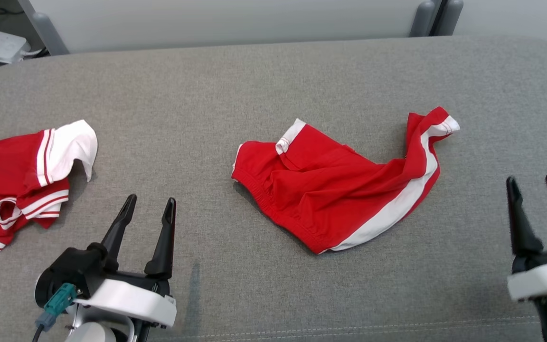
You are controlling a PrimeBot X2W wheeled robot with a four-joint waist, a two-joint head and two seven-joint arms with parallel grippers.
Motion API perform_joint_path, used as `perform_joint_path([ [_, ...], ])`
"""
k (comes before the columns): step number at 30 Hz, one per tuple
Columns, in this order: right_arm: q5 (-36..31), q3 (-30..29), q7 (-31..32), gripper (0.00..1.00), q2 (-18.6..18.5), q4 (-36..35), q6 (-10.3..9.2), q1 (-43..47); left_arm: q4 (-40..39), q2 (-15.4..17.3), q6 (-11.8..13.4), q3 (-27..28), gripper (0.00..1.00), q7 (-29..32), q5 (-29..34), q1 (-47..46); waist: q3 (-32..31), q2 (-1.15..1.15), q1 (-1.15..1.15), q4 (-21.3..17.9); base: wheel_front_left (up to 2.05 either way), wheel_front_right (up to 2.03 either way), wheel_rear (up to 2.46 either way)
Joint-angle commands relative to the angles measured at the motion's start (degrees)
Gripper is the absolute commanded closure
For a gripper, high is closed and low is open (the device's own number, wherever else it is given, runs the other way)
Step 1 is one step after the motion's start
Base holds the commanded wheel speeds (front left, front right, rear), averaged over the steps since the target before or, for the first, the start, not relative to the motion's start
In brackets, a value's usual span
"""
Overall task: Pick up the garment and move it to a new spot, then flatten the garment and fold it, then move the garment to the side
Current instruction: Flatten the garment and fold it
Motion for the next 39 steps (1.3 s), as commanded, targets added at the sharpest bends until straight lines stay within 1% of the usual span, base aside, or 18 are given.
perform_joint_path([
  [1,-2.48,-0.02,-0.74,0.00,0.58,-3.09,0.25,2.35,-1.44,1.46,0.79,2.10,0.00,0.03,0.17,-0.37,-1.20,0.00,0.00,-0.18,0.00,0.00,0.00],
  [2,-5.17,-0.74,-0.74,0.00,3.01,-4.52,0.25,5.86,-1.37,1.28,1.48,2.19,0.00,0.07,-0.25,1.09,-2.49,0.00,0.00,-0.13,0.00,0.00,0.00],
  [5,-6.55,-1.17,-0.75,0.00,4.74,-5.28,0.25,7.92,-1.56,1.35,1.89,2.08,0.00,0.20,-0.49,2.36,-3.49,0.00,0.00,-0.03,0.00,0.00,0.00],
  [8,-7.14,-1.61,-0.75,0.00,5.57,-5.51,0.25,9.03,-1.85,1.57,2.09,1.88,0.00,0.57,-0.56,2.98,-4.23,0.00,0.00,0.24,0.00,0.00,0.00],
  [16,-7.52,-1.84,-0.75,0.00,6.13,-5.86,0.25,9.69,-2.63,2.14,1.91,1.47,0.00,1.54,-0.73,2.79,-4.53,0.00,0.00,0.68,0.00,0.00,0.00],
  [22,-7.48,-1.70,-0.75,0.00,5.90,-5.87,0.25,9.16,-3.22,2.16,2.06,0.94,0.00,1.83,-0.53,2.62,-4.08,0.00,0.00,0.55,0.00,0.00,0.00],
  [25,-7.56,-1.83,-0.75,0.00,5.81,-5.85,0.25,8.90,-3.49,2.10,1.72,0.10,0.00,2.42,-0.36,2.30,-3.81,0.00,0.00,0.51,0.00,0.00,0.00],
  [27,-7.61,-2.04,-0.75,0.00,5.74,-5.74,0.25,8.75,-3.66,1.70,0.69,-1.67,0.00,3.51,-0.21,1.84,-3.57,0.00,0.00,0.58,0.00,0.00,0.00],
  [28,-7.71,-2.19,-0.75,0.00,5.64,-5.59,0.25,8.57,-3.67,0.69,-1.43,-4.99,0.00,5.37,-0.01,0.98,-3.12,0.00,0.00,0.65,0.00,0.00,0.00],
  [31,-7.82,-2.21,-0.75,0.00,5.53,-5.64,0.25,7.90,-2.65,-2.03,-5.13,-10.80,0.00,8.23,0.31,-0.94,-2.07,0.00,0.00,0.53,0.00,0.00,0.00],
  [34,-7.91,-2.03,-0.75,0.00,5.42,-5.83,0.25,6.92,0.16,-5.20,-8.72,-15.71,0.00,10.98,0.09,-3.33,-0.76,0.00,0.00,0.13,0.00,0.00,0.00],
  [37,-7.99,-1.62,-0.75,0.00,5.30,-6.08,0.25,5.80,4.85,-8.32,-11.99,-18.51,0.00,12.61,-0.93,-6.19,0.90,0.00,0.00,-0.79,0.00,0.00,0.00],
  [39,-8.44,-1.41,-0.67,0.00,5.27,-5.96,0.25,5.19,8.59,-10.22,-13.52,-19.10,0.00,12.94,-1.75,-8.19,2.08,0.00,0.00,-1.70,0.00,0.00,0.00],
])
